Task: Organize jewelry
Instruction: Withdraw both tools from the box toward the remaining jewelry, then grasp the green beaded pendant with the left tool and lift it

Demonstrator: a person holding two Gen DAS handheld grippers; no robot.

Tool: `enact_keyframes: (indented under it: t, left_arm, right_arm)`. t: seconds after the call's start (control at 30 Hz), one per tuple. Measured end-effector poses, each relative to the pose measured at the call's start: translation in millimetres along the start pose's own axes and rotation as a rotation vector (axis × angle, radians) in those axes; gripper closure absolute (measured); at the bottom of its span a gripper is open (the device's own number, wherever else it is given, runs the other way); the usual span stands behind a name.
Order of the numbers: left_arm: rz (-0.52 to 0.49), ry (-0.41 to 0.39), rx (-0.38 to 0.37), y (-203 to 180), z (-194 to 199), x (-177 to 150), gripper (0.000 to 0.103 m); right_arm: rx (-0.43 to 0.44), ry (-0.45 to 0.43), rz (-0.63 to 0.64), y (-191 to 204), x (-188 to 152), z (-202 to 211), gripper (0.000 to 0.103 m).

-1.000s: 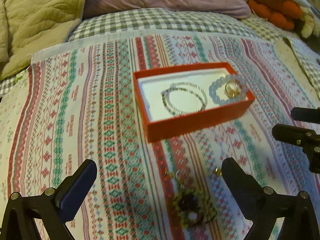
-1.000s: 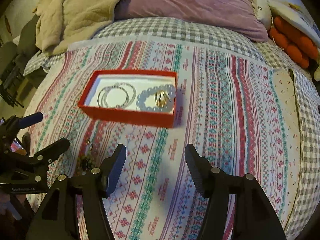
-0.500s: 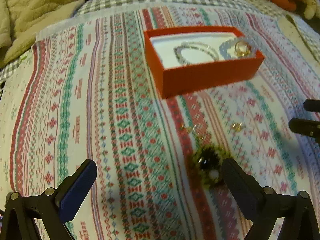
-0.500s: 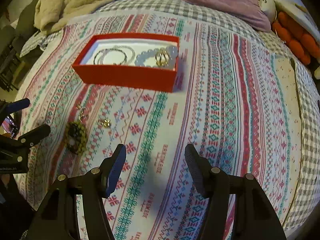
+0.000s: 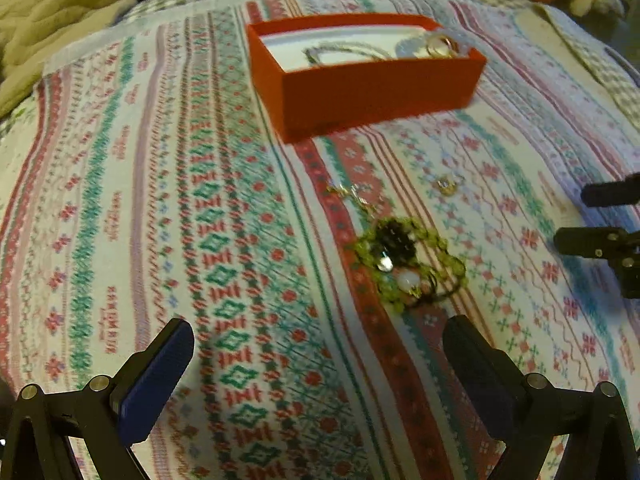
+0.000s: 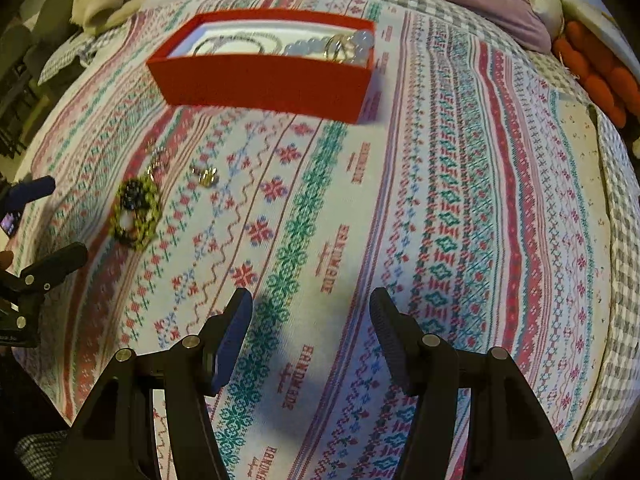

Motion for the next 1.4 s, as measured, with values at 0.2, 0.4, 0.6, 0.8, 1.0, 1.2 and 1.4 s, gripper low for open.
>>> enact_keyframes:
  t: [0.2,0.4,0.6,0.8,1.0,1.2,1.4]
  left_arm:
    - [-0.004,-0.002,0.025,3,-4,4,0.001]
    - [0.045,0.016,0.002,12,-11,14,0.015]
    - [0.01,0.043,-0.031,-2,-21,17,0.045]
    - [-0.004,0.066,-0.075,-14,-23,20,0.062]
    - [-0.049,0.083,-0.062,-23,-26,17,0.088]
    - [-0.061,0.079,-0.078,-26,-19,14,0.103]
    - [-0.051,-0.001,-0.141,-23,10,22,0.103]
  right_arm:
    - [-0.008,0.006,0.024,5,-3,-3,0.039]
    - [-0.005,0.006,0.027,6,-2,-2,0.039]
    - [-0.005,0.006,0.03,9,-3,-2,0.039]
    - [-0.002,0.007,0.027,10,-3,-3,0.039]
    - [0.001,0.007,0.024,10,-1,-5,0.039]
    - [0.014,0.003,0.023,10,2,-5,0.039]
    - [0.022,-0.009,0.029,14,5,-2,0.039]
Point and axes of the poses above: each gripper's, at about its wrist camera, not at the fingertips, and z roughly against the way its jaws point, y to its left, x to its top, the point moved 3 cm from there along -z, roughly the way its jaws point, and after that the axes turned 9 degrees about z, right-handed, at the moved point
